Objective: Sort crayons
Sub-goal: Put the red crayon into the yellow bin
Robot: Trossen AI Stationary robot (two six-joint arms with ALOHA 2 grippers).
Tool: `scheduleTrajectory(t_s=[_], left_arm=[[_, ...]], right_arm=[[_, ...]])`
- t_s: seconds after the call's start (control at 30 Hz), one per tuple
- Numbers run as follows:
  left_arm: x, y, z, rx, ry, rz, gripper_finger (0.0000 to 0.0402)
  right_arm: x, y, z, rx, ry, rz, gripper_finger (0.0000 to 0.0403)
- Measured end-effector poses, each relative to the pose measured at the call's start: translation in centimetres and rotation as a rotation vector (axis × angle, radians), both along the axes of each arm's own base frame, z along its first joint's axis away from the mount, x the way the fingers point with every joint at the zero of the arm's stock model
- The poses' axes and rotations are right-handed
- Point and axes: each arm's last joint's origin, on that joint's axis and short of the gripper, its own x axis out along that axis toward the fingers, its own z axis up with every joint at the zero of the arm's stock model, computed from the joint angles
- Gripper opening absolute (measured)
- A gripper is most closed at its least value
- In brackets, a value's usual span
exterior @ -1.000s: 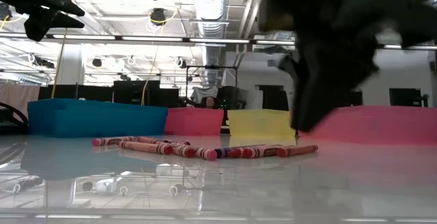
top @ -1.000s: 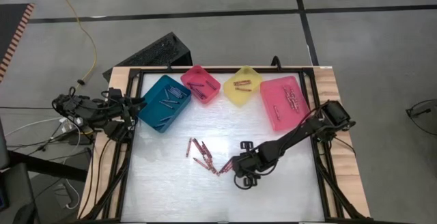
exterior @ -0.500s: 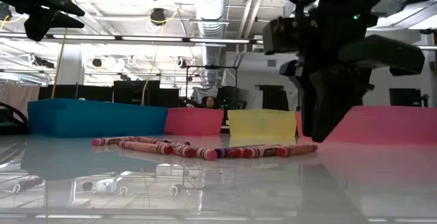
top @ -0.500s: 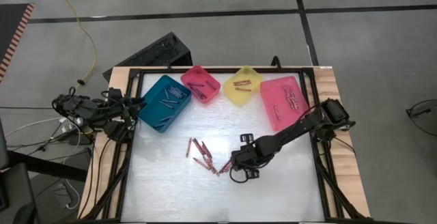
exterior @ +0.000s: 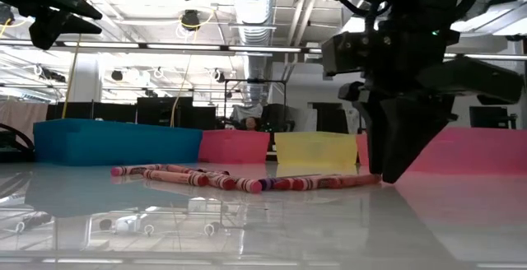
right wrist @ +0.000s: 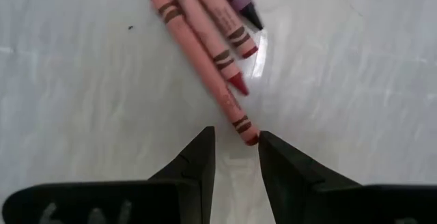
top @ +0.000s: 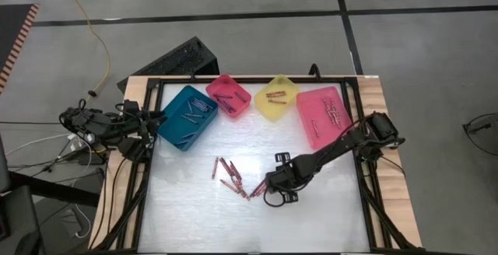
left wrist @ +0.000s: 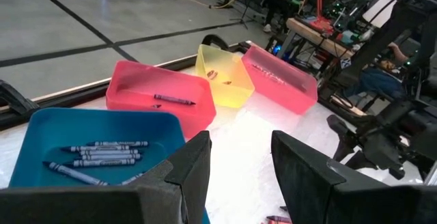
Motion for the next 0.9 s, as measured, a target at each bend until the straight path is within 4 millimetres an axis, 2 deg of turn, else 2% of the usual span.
scheduleTrajectory(t_s=[0.23, 0.47, 0.9], left_arm=[[0.0, 0.0, 0.0, 0.000, 0.000, 0.000, 0.0145], [0.0, 0.0, 0.0, 0.001, 0.001, 0.000, 0.0145], [0.0, 0.0, 0.0, 0.001, 0.002, 0.000, 0.0145]], right_arm=[[0.1, 0.2, 0.0, -0.003, -0.009, 0.034, 0.0124], [1.0, 0.6, 1.2, 0.008, -0.068, 0.062, 0.0124], [0.5, -0.3, 0.1, 0.044, -0.007, 0.056, 0.0124]])
